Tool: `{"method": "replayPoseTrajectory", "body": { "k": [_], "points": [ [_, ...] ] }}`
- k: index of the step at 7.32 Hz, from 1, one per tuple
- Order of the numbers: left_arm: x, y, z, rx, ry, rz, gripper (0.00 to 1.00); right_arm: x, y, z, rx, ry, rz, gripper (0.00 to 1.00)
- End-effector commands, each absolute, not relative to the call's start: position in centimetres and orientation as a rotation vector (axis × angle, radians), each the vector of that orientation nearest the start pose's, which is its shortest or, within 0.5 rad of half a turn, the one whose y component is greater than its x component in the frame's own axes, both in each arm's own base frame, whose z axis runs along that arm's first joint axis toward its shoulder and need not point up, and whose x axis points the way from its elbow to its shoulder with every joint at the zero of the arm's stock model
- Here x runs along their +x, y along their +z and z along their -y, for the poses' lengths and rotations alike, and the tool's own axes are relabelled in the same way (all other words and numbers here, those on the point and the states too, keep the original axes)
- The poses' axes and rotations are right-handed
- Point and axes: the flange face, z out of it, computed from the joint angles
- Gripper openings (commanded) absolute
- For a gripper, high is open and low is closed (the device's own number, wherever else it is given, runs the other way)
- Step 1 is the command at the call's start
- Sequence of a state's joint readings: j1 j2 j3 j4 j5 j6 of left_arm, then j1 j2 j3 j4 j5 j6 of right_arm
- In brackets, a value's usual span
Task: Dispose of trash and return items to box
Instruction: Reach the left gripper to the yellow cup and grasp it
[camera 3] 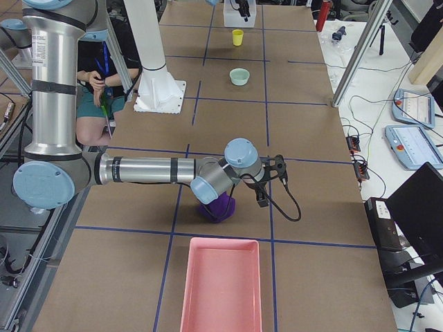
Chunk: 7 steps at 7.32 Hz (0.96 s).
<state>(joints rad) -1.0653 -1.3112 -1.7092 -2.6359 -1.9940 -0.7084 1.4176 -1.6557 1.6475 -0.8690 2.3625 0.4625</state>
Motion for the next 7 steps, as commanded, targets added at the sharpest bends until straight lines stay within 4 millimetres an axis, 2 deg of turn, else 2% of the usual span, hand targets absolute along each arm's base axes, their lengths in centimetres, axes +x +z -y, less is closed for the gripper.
{"method": "replayPoseTrajectory", "body": {
  "k": [1, 4, 5, 6, 7],
  "points": [
    [15.0, 59.6, 39.3, 0.496, 0.038, -0.868, 0.63, -1.1, 58.3, 47.8, 0.390, 0.007, 0.918, 1.00],
    [18.3, 60.0, 38.0, 0.459, 0.123, -0.882, 0.63, -1.0, 59.1, 47.0, 0.381, 0.010, 0.914, 1.00],
    [18.8, 59.9, 37.7, 0.455, 0.135, -0.886, 0.50, -0.9, 59.4, 46.7, 0.385, 0.012, 0.907, 1.00],
    [18.8, 60.0, 37.7, 0.455, 0.140, -0.883, 0.00, -0.8, 59.7, 46.3, 0.390, 0.013, 0.906, 1.00],
    [18.8, 59.8, 37.7, 0.464, 0.150, -0.884, 0.00, -0.8, 59.9, 46.1, 0.389, 0.014, 0.904, 1.00]
  ]
}}
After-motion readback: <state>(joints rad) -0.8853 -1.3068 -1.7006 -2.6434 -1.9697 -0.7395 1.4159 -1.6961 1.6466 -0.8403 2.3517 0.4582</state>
